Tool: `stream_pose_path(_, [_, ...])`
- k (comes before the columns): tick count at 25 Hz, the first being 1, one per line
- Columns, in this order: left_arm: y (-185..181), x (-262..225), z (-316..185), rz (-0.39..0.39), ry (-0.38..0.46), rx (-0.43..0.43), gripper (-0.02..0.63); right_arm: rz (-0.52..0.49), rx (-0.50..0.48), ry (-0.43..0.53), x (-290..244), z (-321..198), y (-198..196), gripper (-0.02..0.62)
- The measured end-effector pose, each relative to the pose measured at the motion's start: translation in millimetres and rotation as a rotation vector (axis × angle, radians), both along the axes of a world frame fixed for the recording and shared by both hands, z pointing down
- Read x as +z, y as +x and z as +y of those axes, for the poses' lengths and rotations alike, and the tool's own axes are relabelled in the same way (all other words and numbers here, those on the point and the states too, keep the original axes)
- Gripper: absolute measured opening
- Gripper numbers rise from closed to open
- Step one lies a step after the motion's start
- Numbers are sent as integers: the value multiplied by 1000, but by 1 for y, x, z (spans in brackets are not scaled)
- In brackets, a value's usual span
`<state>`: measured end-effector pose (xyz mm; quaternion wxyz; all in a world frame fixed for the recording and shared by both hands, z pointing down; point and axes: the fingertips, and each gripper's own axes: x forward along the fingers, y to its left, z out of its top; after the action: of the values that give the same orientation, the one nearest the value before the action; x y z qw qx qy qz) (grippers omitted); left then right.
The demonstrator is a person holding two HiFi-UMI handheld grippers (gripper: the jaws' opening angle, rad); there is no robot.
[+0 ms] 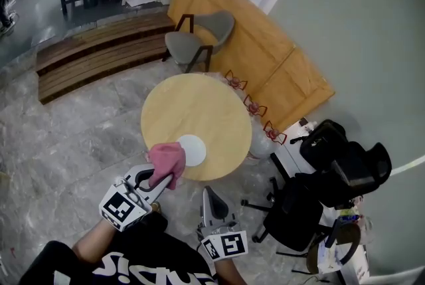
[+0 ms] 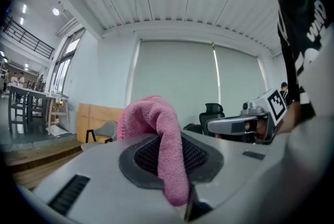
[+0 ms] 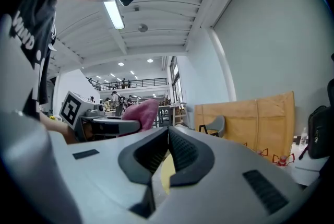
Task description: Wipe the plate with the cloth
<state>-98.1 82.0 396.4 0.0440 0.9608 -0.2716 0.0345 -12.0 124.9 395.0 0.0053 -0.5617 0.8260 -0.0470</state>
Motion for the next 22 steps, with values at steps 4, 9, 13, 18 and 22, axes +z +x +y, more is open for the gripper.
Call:
stream_pose_path(4, [-5,0,-32,-7,-12,21,64,6,12,-1,-3,-33,-5,21])
stream_pose_path(9, [1,4,-54,-15,-19,51,64,7,46,-34,6,-51,5,21])
stream_pose_path(13, [8,7,-63,-11,-36,65,64,13,81,-55,11,-56,15,21])
stream_pose_path(18, [25,8,-80,3,-37,71,64,16,99,-62,15,-70,34,21])
stream_pose_path(22, [31,5,-92,17,-31,50,64,25,94,-61,16,-83,42,21])
